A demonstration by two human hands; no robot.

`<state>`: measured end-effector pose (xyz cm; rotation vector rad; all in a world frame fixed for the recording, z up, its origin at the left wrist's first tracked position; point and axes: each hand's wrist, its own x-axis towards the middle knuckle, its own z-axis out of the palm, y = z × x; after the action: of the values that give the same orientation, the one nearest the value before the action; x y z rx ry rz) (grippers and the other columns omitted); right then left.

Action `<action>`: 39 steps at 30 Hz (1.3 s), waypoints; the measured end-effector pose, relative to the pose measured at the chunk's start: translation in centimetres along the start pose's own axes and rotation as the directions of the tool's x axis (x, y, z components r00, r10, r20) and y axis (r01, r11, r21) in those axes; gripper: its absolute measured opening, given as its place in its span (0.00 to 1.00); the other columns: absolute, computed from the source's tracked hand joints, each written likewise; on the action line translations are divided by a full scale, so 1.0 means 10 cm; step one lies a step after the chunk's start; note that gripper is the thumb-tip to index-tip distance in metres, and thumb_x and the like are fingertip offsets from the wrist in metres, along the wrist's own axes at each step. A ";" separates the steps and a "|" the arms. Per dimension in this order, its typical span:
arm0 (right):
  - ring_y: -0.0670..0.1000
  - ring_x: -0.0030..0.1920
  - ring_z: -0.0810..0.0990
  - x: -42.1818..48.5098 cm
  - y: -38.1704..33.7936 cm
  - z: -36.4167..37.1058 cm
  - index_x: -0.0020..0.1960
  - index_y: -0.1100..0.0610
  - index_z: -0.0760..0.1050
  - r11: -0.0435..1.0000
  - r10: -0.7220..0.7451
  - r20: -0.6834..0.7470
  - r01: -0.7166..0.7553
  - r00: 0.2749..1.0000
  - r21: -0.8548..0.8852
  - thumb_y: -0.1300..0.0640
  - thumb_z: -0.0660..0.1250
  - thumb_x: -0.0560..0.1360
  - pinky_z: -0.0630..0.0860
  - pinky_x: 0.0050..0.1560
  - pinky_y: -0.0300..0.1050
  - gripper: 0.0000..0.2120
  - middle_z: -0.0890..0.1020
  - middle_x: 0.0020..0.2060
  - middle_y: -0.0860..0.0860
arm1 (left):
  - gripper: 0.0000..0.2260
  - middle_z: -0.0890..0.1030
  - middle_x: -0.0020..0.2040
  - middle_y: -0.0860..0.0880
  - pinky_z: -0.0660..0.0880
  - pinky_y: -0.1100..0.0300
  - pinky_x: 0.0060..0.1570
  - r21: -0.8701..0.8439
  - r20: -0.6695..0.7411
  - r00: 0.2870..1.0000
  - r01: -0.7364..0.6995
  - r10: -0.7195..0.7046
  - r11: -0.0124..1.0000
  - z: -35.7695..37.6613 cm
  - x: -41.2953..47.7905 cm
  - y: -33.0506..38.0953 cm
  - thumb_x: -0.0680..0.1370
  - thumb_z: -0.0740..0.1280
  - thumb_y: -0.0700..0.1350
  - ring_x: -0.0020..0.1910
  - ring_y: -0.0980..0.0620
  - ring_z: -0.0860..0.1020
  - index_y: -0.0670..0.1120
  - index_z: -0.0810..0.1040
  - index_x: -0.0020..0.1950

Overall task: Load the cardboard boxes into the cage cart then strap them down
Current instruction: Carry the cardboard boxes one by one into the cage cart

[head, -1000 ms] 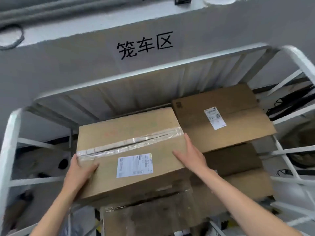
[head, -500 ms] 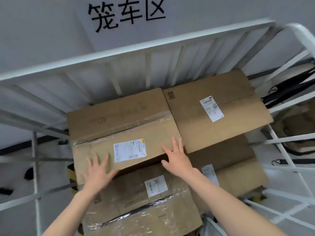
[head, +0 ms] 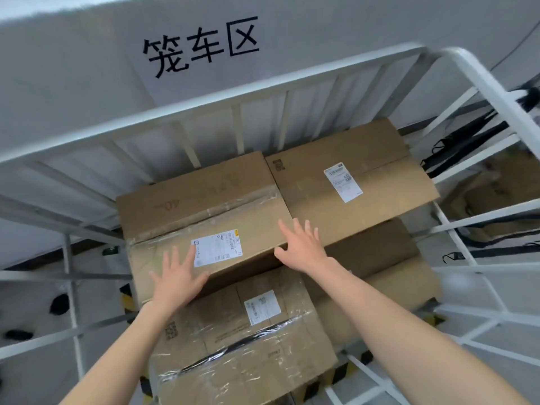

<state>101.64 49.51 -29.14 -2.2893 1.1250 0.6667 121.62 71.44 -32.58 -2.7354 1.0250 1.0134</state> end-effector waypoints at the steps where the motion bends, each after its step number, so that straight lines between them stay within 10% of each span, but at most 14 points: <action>1: 0.65 0.79 0.43 -0.12 0.03 -0.12 0.81 0.46 0.45 1.000 -0.005 -0.043 0.005 0.999 0.003 0.44 0.57 0.78 0.44 0.77 0.64 0.36 0.48 0.81 0.59 | 0.35 0.45 0.82 0.43 0.48 0.30 0.73 -0.008 -0.024 0.999 -0.032 0.031 0.999 -0.09 -0.10 0.16 0.80 0.59 0.63 0.80 0.41 0.41 0.56 0.46 0.82; 12: 0.63 0.79 0.46 -2.18 1.70 -1.28 0.81 0.46 0.42 0.969 0.221 -0.283 -0.178 0.933 0.170 0.38 0.54 0.79 0.46 0.76 0.63 0.37 0.51 0.81 0.58 | 0.32 0.52 0.82 0.45 0.51 0.33 0.74 -0.026 -0.104 0.914 -0.397 0.393 0.917 -0.73 -1.74 3.18 0.81 0.58 0.61 0.81 0.42 0.47 0.55 0.50 0.82; 29: 0.60 0.78 0.56 -6.14 5.81 -2.04 0.81 0.49 0.46 0.712 0.665 -0.393 -0.379 0.635 0.591 0.39 0.58 0.79 0.60 0.74 0.59 0.38 0.55 0.80 0.59 | 0.29 0.68 0.76 0.44 0.62 0.36 0.71 -0.064 -0.019 0.533 -0.845 0.846 0.531 -0.02 -4.91 7.76 0.80 0.63 0.52 0.76 0.40 0.62 0.50 0.59 0.80; 39: 0.60 0.78 0.57 -6.07 7.37 -2.34 0.81 0.49 0.46 0.665 0.697 -0.371 -0.359 0.614 0.655 0.39 0.58 0.78 0.61 0.73 0.58 0.38 0.54 0.80 0.59 | 0.32 0.64 0.79 0.46 0.61 0.37 0.73 -0.165 -0.011 0.568 -0.813 0.823 0.558 0.53 -4.90 9.31 0.81 0.63 0.53 0.77 0.44 0.61 0.47 0.54 0.81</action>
<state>13.51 30.34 9.94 -1.6527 2.0777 -0.2411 34.80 28.21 8.62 -2.2086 2.4215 1.2723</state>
